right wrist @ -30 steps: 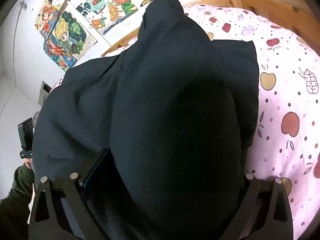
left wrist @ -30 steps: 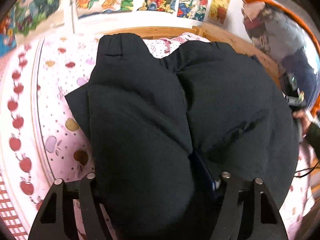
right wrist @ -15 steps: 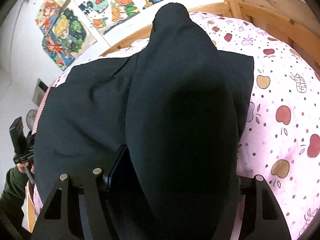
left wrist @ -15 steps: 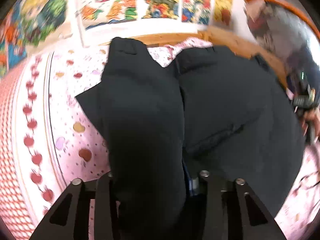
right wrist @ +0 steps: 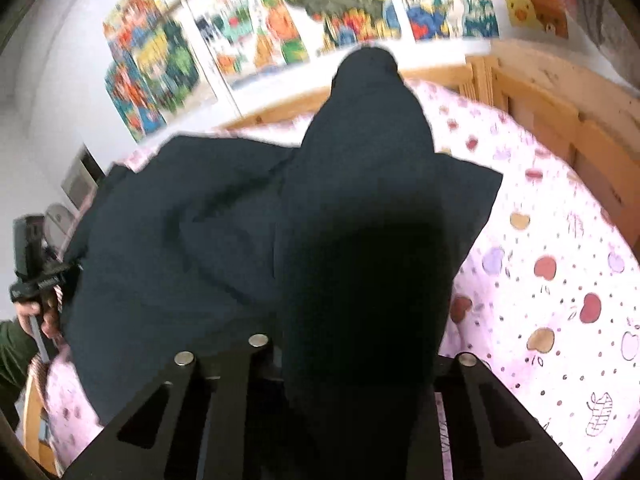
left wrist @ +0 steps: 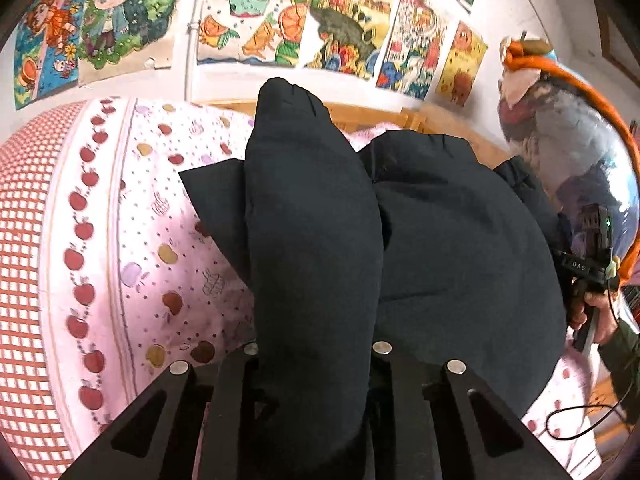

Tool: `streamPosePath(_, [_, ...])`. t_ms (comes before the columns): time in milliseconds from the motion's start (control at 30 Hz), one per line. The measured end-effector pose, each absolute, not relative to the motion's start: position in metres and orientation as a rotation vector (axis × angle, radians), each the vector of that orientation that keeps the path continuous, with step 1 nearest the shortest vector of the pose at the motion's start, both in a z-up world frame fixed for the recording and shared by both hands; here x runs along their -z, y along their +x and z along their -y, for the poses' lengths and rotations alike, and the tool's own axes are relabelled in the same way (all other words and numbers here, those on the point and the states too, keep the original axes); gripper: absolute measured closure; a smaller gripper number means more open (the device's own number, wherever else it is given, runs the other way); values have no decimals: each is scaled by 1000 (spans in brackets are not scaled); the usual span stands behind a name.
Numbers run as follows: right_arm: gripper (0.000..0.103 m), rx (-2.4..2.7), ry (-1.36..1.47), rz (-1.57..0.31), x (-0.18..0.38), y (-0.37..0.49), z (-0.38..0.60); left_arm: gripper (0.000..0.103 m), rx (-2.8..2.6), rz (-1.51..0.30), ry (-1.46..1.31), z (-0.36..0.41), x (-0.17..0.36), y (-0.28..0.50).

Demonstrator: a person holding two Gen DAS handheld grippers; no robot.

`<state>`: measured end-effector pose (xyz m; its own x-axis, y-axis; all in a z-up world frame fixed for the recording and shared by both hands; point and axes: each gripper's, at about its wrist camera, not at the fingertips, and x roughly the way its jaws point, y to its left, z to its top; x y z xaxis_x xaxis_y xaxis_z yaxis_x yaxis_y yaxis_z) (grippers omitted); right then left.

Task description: Fold large clothes

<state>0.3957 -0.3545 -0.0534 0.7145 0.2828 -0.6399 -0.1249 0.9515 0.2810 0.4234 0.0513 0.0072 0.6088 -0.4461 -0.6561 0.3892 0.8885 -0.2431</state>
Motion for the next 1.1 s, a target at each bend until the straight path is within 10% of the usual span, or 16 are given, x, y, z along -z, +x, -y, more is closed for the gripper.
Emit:
streamPosePath(433, [85, -398, 162, -624, -22, 398, 276, 85, 273, -742, -55, -116, -76, 376])
streamPosePath(800, [84, -382, 106, -792, 40, 409, 241, 83, 213, -828, -109, -142, -1, 382])
streamPosePath(1100, [47, -231, -33, -844, 36, 412, 224, 38, 88, -805, -86, -137, -3, 380])
